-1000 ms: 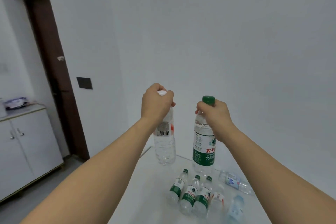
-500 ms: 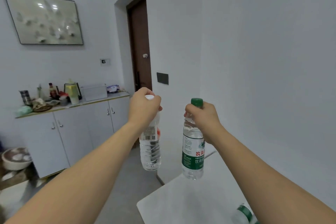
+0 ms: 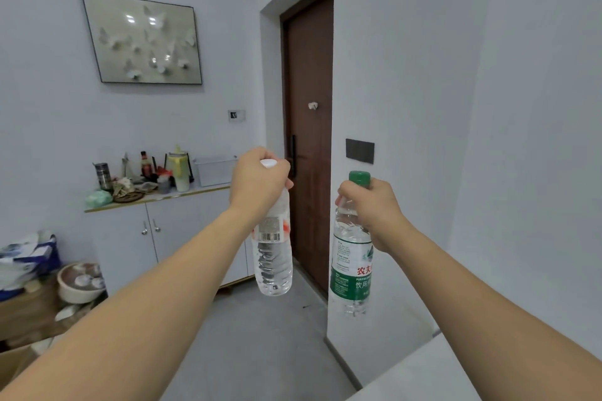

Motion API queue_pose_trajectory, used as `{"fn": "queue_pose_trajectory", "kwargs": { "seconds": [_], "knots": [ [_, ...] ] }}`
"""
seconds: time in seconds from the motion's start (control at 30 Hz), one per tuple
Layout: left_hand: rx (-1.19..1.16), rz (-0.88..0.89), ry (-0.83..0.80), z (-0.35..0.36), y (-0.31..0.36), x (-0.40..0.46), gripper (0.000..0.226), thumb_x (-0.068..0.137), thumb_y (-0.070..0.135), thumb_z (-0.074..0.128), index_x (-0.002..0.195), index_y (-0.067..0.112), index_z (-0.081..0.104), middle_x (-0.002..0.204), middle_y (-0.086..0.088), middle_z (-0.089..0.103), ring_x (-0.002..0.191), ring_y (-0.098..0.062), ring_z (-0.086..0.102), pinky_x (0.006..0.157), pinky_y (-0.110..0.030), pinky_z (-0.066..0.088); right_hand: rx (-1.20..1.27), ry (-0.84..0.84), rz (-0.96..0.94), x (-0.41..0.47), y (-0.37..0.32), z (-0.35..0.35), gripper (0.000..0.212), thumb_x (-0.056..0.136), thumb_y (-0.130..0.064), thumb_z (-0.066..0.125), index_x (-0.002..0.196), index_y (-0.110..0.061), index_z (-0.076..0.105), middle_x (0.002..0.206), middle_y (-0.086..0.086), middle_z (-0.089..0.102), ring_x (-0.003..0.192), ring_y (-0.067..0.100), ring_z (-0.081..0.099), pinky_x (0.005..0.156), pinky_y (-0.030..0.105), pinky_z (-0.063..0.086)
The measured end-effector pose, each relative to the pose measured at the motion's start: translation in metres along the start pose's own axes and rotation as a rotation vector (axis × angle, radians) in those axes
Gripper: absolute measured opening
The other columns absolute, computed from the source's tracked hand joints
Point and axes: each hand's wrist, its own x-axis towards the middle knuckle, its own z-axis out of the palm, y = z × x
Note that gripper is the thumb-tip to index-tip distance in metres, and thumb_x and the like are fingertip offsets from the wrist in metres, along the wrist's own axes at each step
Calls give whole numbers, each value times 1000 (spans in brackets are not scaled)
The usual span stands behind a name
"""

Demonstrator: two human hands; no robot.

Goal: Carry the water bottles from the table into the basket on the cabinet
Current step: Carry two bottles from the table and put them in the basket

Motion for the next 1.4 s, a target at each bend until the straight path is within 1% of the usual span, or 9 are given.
{"fn": "queue_pose_trajectory", "kwargs": {
  "seconds": [0.13,0.33,0.5,0.6,0.73,0.9,1.0,1.17,1.4],
  "knots": [
    [4,-2,13,-7,-47,49,8,76,25,55,76,18,58,57,3,72,66,-18,66,63,-35,54,-18,-36,10,47,17,48,11,72,-19,63,66,-11,65,57,1,66,50,16,61,49,25,49],
    [-1,-18,16,2,-111,126,13,74,25,54,80,15,60,58,2,72,66,-20,67,64,-36,55,-13,-66,-14,132,53,107,12,75,-18,64,69,-8,64,54,0,62,43,10,58,43,22,48],
    [10,-25,34,5,-148,206,10,77,26,58,79,18,62,57,2,72,57,-12,63,61,-31,54,-1,-81,-30,217,66,152,17,74,-17,63,73,0,66,65,8,62,59,19,57,60,32,48],
    [12,-12,54,1,-167,253,13,71,29,57,77,18,60,57,2,72,52,-6,60,61,-32,54,12,-101,-52,265,74,185,16,75,-16,63,59,-12,65,61,6,63,59,20,57,60,31,47],
    [14,-32,67,-7,-207,310,12,76,25,58,81,15,61,58,2,73,57,-13,63,62,-35,56,46,-136,-24,320,95,237,15,75,-14,64,60,-13,65,60,4,63,58,19,59,52,27,50],
    [12,-37,68,-20,-269,383,15,75,26,58,83,14,62,58,2,72,65,-15,69,65,-34,56,29,-128,-34,382,125,305,11,69,-17,63,59,-12,65,63,9,62,61,22,56,64,34,46],
    [24,-2,61,-33,-300,430,10,76,23,57,79,15,61,57,3,72,57,-4,64,59,-27,48,32,-115,-44,417,134,346,12,67,-19,63,55,-16,64,64,10,61,63,23,56,65,38,49],
    [2,3,71,-55,-339,518,7,76,21,57,77,16,61,56,0,72,60,-12,66,63,-29,52,58,-94,-96,483,135,410,22,71,-14,63,50,-19,61,56,2,61,56,17,54,61,31,44],
    [4,-23,27,-48,-408,613,9,79,21,57,82,13,61,59,1,73,42,1,51,56,-26,42,82,-55,-38,573,172,466,27,73,-14,65,47,-21,61,52,-3,58,51,13,53,59,29,44]
  ]
}}
